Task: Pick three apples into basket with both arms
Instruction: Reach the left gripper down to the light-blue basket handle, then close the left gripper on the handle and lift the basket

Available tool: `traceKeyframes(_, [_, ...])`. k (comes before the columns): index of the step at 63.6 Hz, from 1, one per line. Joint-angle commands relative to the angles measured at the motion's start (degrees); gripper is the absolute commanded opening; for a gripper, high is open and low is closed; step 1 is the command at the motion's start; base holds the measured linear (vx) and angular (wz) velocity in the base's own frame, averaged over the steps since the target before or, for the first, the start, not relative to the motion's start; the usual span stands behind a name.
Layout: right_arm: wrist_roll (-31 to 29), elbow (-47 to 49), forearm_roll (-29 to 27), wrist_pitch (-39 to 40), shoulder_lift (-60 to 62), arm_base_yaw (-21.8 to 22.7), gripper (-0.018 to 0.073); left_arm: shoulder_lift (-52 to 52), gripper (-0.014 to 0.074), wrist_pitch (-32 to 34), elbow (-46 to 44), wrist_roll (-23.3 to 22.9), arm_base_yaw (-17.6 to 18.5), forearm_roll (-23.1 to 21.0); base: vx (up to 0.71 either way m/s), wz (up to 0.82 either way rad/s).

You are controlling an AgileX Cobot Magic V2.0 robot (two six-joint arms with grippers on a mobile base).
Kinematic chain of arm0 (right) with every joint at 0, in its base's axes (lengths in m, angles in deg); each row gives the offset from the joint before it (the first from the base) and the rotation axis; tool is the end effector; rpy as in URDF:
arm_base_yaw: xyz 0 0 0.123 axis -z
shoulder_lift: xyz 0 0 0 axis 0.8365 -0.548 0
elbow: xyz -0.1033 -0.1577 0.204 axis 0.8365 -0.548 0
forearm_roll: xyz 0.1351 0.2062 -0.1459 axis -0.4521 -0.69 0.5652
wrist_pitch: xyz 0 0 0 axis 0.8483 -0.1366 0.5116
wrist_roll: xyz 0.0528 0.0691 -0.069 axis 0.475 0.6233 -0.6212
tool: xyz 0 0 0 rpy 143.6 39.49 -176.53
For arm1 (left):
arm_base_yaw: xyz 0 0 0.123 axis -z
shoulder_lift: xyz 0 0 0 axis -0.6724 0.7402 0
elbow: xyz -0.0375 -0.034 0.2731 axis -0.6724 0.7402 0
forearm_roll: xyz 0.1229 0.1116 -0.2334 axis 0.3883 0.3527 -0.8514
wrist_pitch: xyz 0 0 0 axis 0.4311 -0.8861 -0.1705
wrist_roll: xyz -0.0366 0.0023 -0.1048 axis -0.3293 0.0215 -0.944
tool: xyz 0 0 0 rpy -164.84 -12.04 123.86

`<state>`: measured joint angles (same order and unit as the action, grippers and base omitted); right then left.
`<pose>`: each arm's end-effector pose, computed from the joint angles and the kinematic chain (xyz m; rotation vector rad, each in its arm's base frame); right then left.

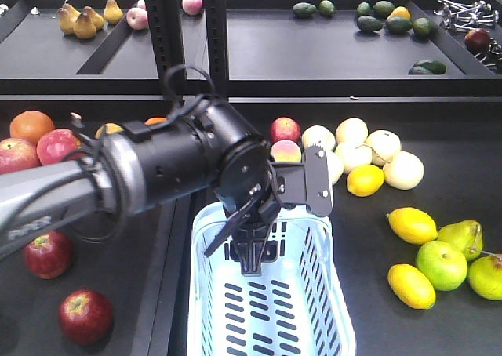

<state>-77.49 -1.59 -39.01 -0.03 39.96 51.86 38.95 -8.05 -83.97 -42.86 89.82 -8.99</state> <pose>0.1189 0.0103 0.1944 -0.0733 1.5910 0.0636 0.3193 -0.3260 0.2178 1.9559 1.9289 0.1829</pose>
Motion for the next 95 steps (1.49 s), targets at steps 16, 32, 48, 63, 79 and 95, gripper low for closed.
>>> traceKeyframes(16, [-0.4,-0.6,0.1,4.4,-0.5,0.3,-0.0008,-1.1,0.0467,1.5,-2.0,0.1,0.3,1.7,0.00,0.00])
traceKeyframes(32, [-0.4,-0.6,0.1,4.4,-0.5,0.3,-0.0008,-1.0,0.0181,1.5,-2.0,0.0,0.3,1.8,0.00,0.00])
traceKeyframes(48, [-0.4,-0.6,0.1,4.4,-0.5,0.3,-0.0008,-1.3,-0.0008,0.5,-2.0,-0.1,0.3,2.6,0.00,0.00])
traceKeyframes(63, [-0.4,-0.6,0.1,4.4,-0.5,0.3,-0.0008,-6.8,-0.0008,-2.5,-2.0,-0.5,0.3,4.9,0.00,0.00])
traceKeyframes(79, [-0.4,-0.6,0.1,4.4,-0.5,0.3,-0.0008,-19.7,-0.0008,-3.0,-2.0,-0.5,0.3,5.0,0.00,0.00])
traceKeyframes(95, [-0.4,-0.6,0.1,4.4,-0.5,0.3,-0.0008,-32.1,-0.0008,-10.2,-2.0,-0.4,0.3,10.5,0.00,0.00])
